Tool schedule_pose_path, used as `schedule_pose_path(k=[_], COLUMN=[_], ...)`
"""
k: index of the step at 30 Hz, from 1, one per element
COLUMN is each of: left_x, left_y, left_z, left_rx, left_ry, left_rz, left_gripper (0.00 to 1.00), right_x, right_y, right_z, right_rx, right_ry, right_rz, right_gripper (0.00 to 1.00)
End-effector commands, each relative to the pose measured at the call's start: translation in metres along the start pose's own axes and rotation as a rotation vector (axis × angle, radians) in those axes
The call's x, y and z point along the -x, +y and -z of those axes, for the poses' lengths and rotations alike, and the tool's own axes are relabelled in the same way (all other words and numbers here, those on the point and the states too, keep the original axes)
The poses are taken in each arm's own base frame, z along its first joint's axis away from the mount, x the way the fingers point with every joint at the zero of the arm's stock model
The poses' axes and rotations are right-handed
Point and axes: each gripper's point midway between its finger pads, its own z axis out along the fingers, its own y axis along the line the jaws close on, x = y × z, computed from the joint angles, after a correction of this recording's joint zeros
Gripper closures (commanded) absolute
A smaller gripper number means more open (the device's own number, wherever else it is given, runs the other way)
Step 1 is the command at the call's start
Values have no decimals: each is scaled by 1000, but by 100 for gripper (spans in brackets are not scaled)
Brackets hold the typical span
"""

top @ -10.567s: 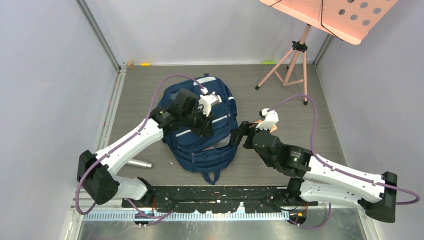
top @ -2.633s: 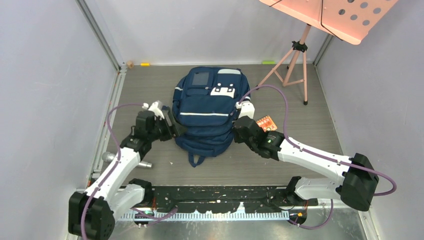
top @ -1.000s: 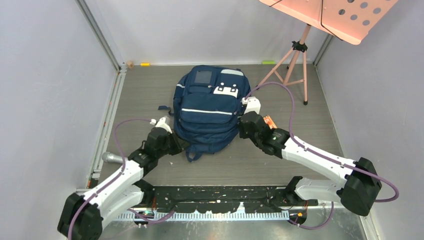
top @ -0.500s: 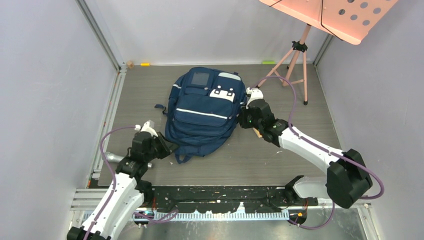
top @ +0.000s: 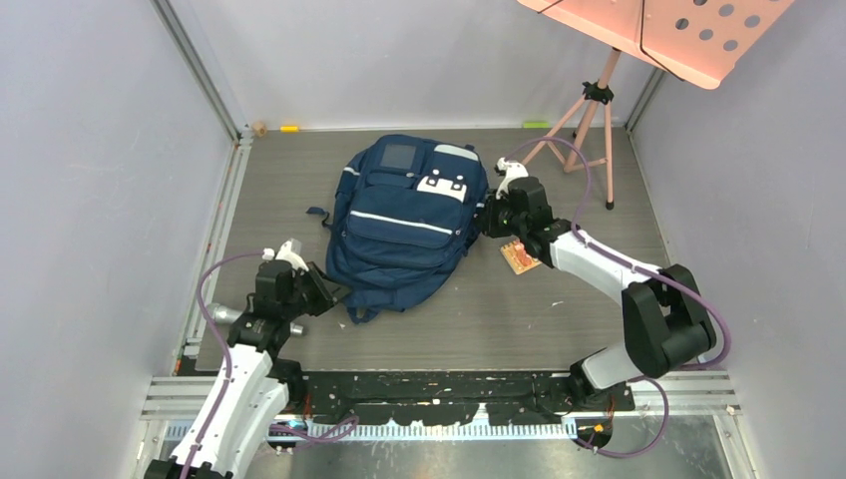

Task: Pack the student bag
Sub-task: Zip the student bag at the center of the board.

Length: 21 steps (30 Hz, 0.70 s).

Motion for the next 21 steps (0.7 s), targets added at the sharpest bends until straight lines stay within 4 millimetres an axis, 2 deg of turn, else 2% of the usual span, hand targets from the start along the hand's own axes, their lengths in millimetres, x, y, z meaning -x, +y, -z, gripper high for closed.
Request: schedule_pose_path(k=[1,3,5,6,8,9,10,11,13,16,21], left_x=[38,39,41,42,45,46,46,47,50,59,77], left_y=[19,17,12,9,2,-3,-7,-11,-18,-28,-47], left_z=[14,14,15,16,18,19,21,23,28,38,43], left_rx=[144,133,119,113,95,87,80,75,72,72,50], left_ry=[-144,-139,-130,-126,-116,-105,-87,-73,-54,-54,-38], left_rz=[-41,-46,-61,-68,-89,-96,-101,-109,-128,-177,-246], left_gripper=[100,100,100,100,97,87,74,59,37,17,1], right_x=[57,60,61,57,56,56,57,57,59,61,63], right_y=[-97,-95,-84,-81,-68,-56,-50,-38,-23,-8,21], right_z=[-1,0,5,8,19,29,34,44,60,78,97], right_rx=[-339,-326,-271,-258,-198,-147,-116,-60,3,63,200], right_ry=[-163,-156,-137,-114,-98,-101,-104,-108,-115,-115,-101], right_rz=[-23,-15,-6,-6,-14,-23,-27,-36,-49,-55,-12], right_gripper=[100,100,100,98,84,70,63,52,37,28,24])
